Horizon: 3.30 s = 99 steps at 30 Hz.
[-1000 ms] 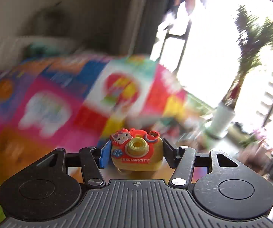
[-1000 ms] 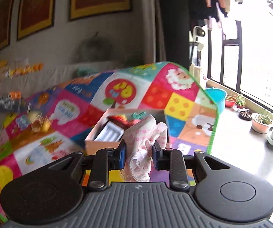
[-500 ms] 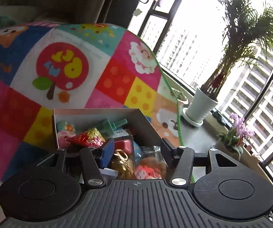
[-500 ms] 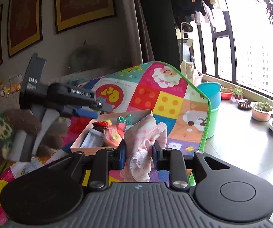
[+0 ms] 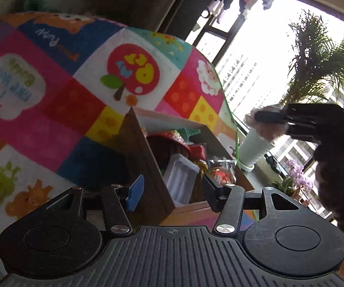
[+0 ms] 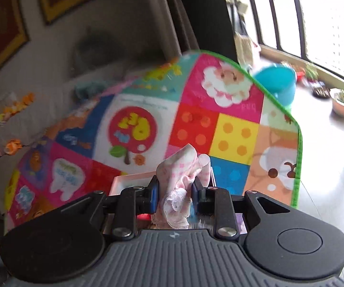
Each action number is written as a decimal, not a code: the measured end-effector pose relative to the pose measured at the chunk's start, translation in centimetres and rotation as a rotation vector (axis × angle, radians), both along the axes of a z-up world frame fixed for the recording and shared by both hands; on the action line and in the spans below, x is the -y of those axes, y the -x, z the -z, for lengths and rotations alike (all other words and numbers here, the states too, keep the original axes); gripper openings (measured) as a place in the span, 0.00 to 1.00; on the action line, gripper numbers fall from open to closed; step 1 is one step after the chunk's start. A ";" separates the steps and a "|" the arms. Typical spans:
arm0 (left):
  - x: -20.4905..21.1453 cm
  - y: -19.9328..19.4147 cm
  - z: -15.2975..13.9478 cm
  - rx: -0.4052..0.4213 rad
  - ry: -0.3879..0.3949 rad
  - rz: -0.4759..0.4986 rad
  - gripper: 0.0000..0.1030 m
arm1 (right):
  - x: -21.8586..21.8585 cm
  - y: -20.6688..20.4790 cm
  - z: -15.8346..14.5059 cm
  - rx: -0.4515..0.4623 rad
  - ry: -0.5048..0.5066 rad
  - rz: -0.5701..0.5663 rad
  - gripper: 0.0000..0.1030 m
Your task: Organize objects
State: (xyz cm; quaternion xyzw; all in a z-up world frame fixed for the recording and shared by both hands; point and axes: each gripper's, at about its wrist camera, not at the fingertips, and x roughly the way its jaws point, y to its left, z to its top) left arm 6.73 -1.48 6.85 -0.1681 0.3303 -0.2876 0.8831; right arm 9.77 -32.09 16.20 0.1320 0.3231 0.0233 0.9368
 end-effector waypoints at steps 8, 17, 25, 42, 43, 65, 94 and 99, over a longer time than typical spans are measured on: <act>-4.0 -0.6 2.2 -0.043 0.069 -0.035 0.57 | -1.8 -9.0 5.8 -0.191 0.083 0.082 0.54; -4.9 -1.9 4.4 -0.097 0.119 -0.055 0.56 | -2.3 -11.9 6.3 -0.208 -0.031 0.081 0.35; -4.8 -1.2 2.9 -0.079 0.086 -0.055 0.56 | -1.6 -12.5 9.5 -0.252 -0.176 0.084 0.33; 5.8 -4.7 1.8 -0.125 -0.315 -0.101 0.60 | 1.3 10.5 8.9 0.089 0.222 -0.216 0.56; 6.0 -4.8 2.1 -0.138 -0.342 -0.098 0.61 | 1.0 10.7 9.8 0.082 0.222 -0.238 0.56; -9.4 -5.1 2.9 -0.076 -0.393 -0.403 0.98 | -15.2 3.0 10.1 0.086 0.201 -0.332 0.57; -1.6 8.0 6.5 0.054 -0.452 -0.404 0.94 | -16.8 8.4 14.4 -0.106 0.258 -0.069 1.00; -1.9 6.4 7.0 0.031 -0.497 -0.452 0.93 | -16.0 7.1 14.7 -0.079 0.256 -0.041 1.00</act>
